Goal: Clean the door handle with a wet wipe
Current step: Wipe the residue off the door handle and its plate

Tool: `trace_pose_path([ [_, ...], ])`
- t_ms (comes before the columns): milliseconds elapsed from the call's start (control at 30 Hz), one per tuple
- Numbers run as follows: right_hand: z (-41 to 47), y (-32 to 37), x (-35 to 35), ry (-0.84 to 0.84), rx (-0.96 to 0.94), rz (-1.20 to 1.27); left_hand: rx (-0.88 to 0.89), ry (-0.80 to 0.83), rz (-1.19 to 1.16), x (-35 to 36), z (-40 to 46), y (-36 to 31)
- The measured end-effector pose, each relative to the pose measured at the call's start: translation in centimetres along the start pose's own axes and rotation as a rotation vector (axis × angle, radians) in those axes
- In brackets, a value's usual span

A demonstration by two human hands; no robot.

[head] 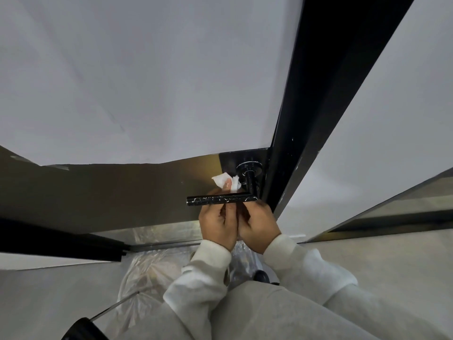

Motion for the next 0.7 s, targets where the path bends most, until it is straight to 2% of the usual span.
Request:
trace_pose_path([
  [67, -0.6, -1.1, -0.8, -0.133, 0.111, 0.280, -0.022, 0.015, -0.054, 0.5, -0.8, 0.4],
  [133, -1.6, -2.4, -1.2, -0.280, 0.278, 0.683, -0.121, 0.136, -0.208, 1.8, -1.4, 0.7],
  [167, -2.1, -3.0, -1.6, -0.355, 0.347, 0.805, -0.208, 0.209, -0.297, 2.5, -1.7, 0.8],
  [267, -2.9, -3.5, -2.6, -0.479, 0.421, 0.819, -0.551, 0.394, -0.561, 4.0, -2.8, 2.4],
  [333, -3.2, -3.0, -3.2, -0.507, 0.398, 0.677, -0.657, 0.410, -0.615, 3.9, -3.2, 3.2],
  [467, -2.9, -0.5, -5.0, -0.537, 0.097, -0.087, -0.694, 0.114, -0.560, 1.0, -1.8, 3.7],
  [533, -2.0, 0.3, -3.9, -0.454, 0.011, -0.234, -0.666, 0.072, -0.542, 0.3, -1.6, 3.4],
  [633, -0.7, 0.1, -1.0, -0.203, 0.032, -0.462, -0.653, 0.068, -0.619, -0.6, -1.8, 2.6],
  [700, -0.4, 0.0, -0.2, -0.118, 0.045, -0.613, -0.632, 0.047, -0.706, -1.8, -1.6, 2.2],
])
Point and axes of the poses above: each hand's wrist, its own z-axis towards the middle knuckle, its own x-axis out of the palm, y = z × x, the point moved 7 cm from there along z, towards the middle knuckle, and after that the axes turned 9 degrees about -x, right-handed, at the moved point
